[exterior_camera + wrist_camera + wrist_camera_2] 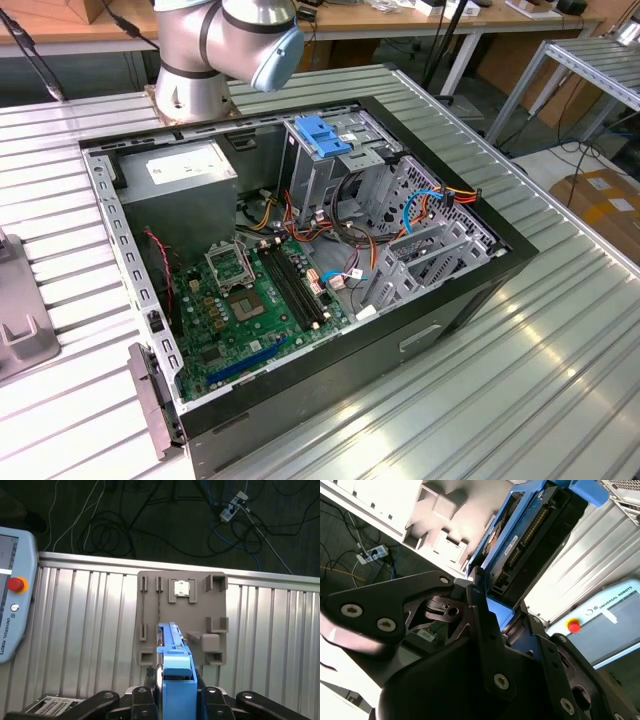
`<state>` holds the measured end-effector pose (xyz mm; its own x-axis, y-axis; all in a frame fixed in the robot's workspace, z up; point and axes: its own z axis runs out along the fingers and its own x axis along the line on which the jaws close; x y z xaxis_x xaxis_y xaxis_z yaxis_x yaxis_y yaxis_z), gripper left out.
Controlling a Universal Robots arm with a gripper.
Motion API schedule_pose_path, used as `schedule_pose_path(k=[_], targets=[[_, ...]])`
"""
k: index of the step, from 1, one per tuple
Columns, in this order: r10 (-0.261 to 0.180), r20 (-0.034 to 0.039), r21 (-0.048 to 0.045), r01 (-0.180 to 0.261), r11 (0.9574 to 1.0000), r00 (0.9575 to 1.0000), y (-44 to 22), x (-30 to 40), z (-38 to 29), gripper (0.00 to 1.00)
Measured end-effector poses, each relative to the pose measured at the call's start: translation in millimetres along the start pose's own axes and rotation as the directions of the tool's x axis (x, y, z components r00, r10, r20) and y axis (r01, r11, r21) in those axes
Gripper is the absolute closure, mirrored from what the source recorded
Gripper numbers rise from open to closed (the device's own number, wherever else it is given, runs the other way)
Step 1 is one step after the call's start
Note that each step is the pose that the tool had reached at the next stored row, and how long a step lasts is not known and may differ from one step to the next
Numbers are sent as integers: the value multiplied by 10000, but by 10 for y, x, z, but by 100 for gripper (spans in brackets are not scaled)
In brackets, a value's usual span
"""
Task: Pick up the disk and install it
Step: 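Pick up the disk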
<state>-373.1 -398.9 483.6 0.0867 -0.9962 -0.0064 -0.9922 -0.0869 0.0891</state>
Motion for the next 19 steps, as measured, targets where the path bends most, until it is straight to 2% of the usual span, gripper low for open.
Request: schedule_pose_path(k=[5, 7, 19], targets=[[0, 8, -99, 0, 10000, 10000, -126, 86, -19, 63], [1, 14, -164, -1, 9999, 10000, -206, 142, -31, 63], [1, 34, -387, 0, 9993, 10000, -485, 326, -68, 63]])
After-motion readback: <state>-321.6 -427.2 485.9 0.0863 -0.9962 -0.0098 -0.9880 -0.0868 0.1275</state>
